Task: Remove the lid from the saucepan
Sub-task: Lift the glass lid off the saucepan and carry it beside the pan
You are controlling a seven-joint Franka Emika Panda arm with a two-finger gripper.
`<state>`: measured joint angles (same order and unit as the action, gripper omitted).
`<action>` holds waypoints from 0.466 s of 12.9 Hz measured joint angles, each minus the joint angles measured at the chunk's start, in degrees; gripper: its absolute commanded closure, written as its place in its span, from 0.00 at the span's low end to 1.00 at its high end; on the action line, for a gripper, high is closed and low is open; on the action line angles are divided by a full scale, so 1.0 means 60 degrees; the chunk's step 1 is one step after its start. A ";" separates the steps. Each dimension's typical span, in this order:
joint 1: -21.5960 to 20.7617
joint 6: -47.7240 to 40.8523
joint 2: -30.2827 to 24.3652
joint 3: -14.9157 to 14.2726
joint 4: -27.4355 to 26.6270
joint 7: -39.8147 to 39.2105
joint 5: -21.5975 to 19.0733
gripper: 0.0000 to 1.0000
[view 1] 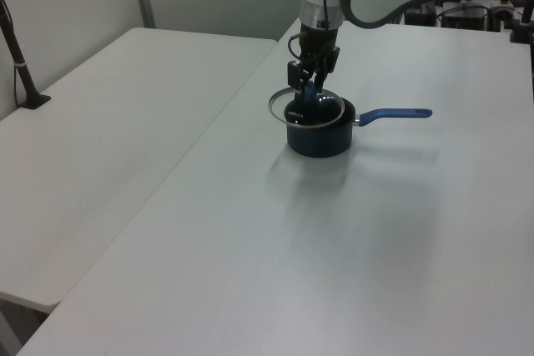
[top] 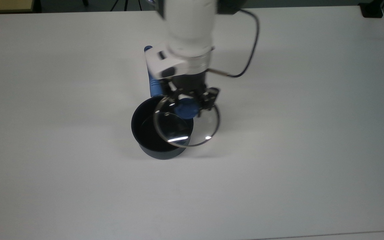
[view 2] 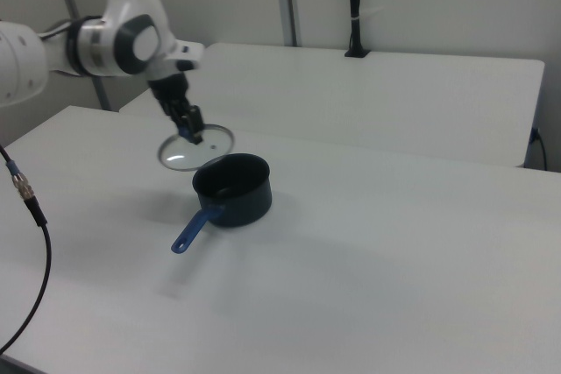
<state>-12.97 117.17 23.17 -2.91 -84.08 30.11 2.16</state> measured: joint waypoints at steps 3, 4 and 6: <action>-0.0855 -0.0894 -0.0592 0.0067 -0.0063 0.0311 0.0001 0.49; -0.1014 -0.1030 -0.0772 0.0214 -0.0222 0.0375 0.0001 0.49; -0.1484 -0.1076 -0.0874 0.0383 -0.0728 0.0514 0.0001 0.49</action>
<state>-21.87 110.71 17.93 -0.61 -88.45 33.19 2.16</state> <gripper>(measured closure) 0.388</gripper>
